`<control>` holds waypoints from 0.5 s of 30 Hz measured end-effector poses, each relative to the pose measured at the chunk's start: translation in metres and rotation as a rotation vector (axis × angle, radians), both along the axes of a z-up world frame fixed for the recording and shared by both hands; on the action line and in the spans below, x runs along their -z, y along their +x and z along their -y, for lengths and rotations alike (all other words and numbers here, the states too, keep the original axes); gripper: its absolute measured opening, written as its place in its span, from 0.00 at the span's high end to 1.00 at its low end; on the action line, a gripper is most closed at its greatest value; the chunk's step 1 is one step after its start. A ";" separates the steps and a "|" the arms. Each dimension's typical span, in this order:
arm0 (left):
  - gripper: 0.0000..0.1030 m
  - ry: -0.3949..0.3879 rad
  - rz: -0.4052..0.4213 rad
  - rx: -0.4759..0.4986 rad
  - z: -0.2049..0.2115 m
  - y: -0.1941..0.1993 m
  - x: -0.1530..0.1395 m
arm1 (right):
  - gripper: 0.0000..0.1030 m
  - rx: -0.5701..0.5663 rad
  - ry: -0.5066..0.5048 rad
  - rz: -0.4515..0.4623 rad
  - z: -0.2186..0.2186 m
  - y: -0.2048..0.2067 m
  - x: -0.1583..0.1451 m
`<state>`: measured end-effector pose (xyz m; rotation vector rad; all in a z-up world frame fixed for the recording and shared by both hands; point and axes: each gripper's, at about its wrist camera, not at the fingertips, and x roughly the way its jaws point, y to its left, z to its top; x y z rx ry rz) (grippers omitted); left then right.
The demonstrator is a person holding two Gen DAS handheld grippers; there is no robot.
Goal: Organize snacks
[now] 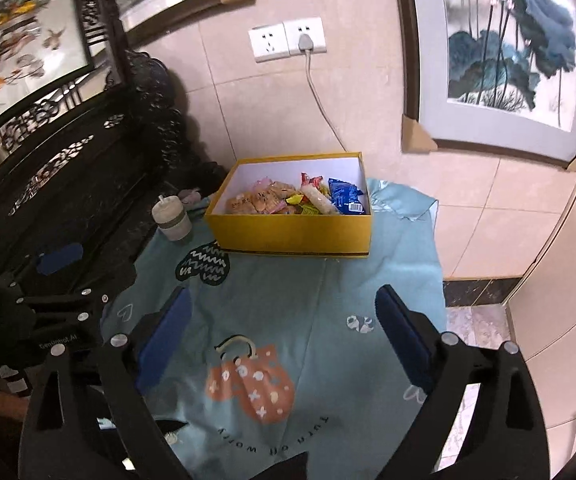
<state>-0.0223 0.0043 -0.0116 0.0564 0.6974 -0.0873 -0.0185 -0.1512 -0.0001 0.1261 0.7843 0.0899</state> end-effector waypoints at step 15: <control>0.02 0.013 0.043 -0.058 -0.013 -0.025 -0.013 | 0.01 0.015 -0.008 0.009 -0.003 -0.037 -0.004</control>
